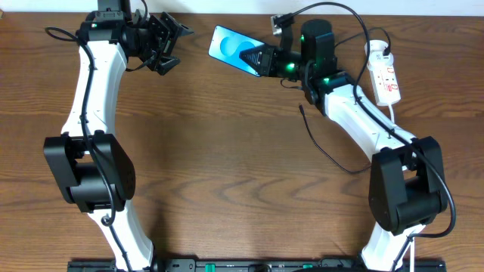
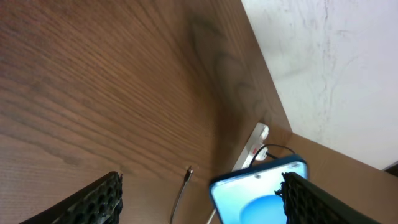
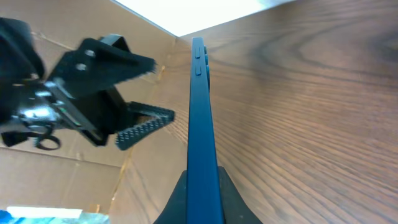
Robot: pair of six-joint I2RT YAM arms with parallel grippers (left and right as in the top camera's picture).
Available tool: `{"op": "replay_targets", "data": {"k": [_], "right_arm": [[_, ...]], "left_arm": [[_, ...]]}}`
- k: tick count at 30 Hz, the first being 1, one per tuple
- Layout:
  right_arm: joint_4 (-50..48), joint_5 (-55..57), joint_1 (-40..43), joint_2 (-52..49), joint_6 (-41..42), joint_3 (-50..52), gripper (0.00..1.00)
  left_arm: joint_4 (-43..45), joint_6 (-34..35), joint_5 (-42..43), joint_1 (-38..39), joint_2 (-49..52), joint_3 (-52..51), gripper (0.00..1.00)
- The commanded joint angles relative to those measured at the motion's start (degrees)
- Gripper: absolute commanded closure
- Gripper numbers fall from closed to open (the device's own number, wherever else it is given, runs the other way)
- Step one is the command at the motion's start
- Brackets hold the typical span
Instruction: Plug charger to phone and switch on socket
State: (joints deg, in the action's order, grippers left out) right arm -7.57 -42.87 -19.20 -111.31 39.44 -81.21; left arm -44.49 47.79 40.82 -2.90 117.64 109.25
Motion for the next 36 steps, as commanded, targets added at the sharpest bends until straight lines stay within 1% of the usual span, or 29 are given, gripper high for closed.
{"op": "replay_targets", "data": {"k": [1, 6, 13, 16, 19, 30, 36], "right_arm": [[-2.6, -4.4, 1.1, 0.8, 3.8, -1.3, 0.99], [-4.4, -4.9, 2.1, 0.8, 7.3, -1.3, 0.99], [-5.2, -5.4, 3.3, 0.8, 12.5, -1.3, 0.99], [-5.8, -5.4, 3.4, 0.8, 13.8, -1.3, 0.99], [-7.3, -5.7, 3.5, 0.8, 15.4, -1.3, 0.99], [-12.3, -7.3, 3.5, 0.7, 21.9, -1.3, 0.99], [-15.5, -8.0, 3.8, 0.7, 25.3, -1.3, 0.99]], "left_arm": [[-0.2, -1.7, 0.8, -0.3, -0.9, 0.4, 0.19], [0.3, -3.7, 3.1, -0.3, -0.9, 0.4, 0.18], [5.0, -9.6, 11.0, -0.3, -0.9, 0.4, 0.19], [5.4, -10.1, 11.7, -0.3, -0.9, 0.4, 0.19], [6.5, -12.5, 14.3, -0.3, -0.9, 0.4, 0.19], [11.0, -12.5, 20.7, -0.3, -0.9, 0.4, 0.19], [12.2, -11.5, 21.9, -0.3, -0.9, 0.4, 0.19]]}}
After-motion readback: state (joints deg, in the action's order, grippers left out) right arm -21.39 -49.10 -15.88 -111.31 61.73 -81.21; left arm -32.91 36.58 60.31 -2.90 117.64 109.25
